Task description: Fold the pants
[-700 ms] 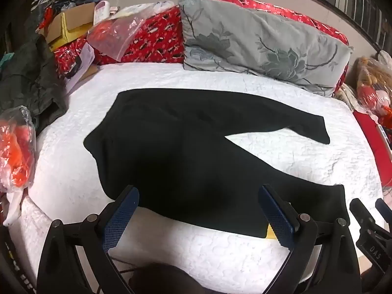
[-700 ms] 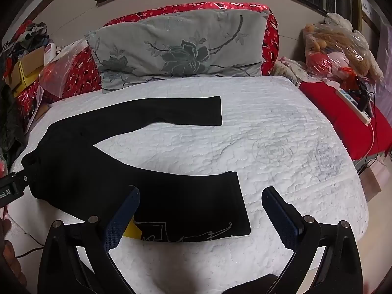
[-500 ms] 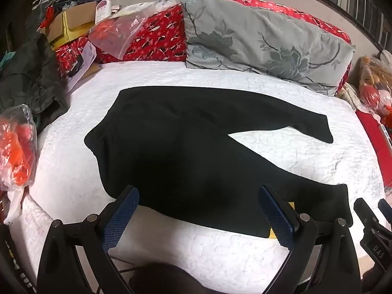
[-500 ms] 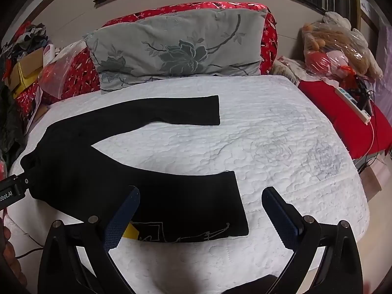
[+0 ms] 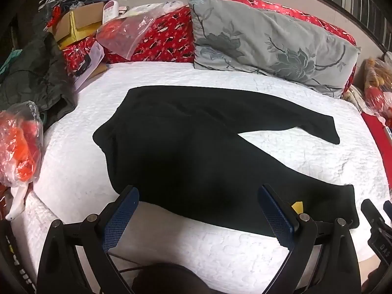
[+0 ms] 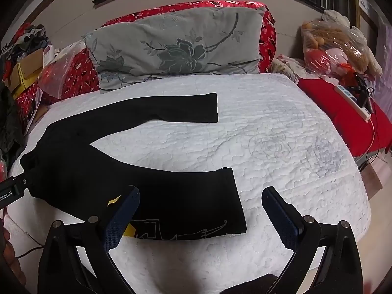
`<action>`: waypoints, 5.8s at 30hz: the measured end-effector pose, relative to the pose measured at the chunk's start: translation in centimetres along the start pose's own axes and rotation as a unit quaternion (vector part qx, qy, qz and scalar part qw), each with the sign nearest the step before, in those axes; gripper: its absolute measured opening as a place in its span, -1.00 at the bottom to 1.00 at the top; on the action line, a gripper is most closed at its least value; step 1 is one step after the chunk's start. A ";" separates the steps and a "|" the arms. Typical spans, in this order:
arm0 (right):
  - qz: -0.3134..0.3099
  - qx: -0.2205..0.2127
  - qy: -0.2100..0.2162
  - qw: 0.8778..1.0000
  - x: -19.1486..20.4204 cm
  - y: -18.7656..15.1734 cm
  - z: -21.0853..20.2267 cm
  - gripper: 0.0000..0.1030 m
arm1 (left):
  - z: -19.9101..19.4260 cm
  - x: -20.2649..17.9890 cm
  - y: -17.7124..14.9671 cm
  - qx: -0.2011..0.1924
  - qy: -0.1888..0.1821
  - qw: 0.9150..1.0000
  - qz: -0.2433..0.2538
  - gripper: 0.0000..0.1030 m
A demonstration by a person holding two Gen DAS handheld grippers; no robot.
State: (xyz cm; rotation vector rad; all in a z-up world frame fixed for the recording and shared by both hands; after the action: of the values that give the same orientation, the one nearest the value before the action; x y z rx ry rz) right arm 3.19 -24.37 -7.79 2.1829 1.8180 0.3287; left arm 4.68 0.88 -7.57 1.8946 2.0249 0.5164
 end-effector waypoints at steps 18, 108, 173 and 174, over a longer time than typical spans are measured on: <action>0.000 -0.002 -0.006 1.000 -0.4 0.2 0.0 0.95 | -0.1 -0.2 -0.1 -0.002 0.005 1.000 0.006 0.91; 0.096 0.133 0.062 0.984 -6.6 18.1 16.7 0.95 | 16.1 16.0 24.7 0.207 -0.034 0.970 -0.122 0.73; 0.079 0.076 0.146 0.983 -12.2 0.2 1.5 -0.16 | 3.2 22.0 0.4 0.160 -0.204 0.924 -0.280 0.38; 0.101 0.084 0.169 0.977 -12.2 0.4 1.6 -0.11 | 2.9 21.6 0.3 0.157 -0.208 0.925 -0.278 0.40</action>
State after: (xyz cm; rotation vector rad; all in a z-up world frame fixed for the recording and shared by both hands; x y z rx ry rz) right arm 1.86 -36.56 -9.14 2.5683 1.8473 0.6471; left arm 4.80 22.56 -9.66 1.3096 2.2830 -0.3457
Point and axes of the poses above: each gripper's, at about its wrist camera, not at the fingertips, and z roughly the way its jaws point, x to its left, y to its top, the point moved 8 cm from there along z, roughly the way its jaws point, and after that the axes turned 11 degrees about x, right-handed, at the moved point
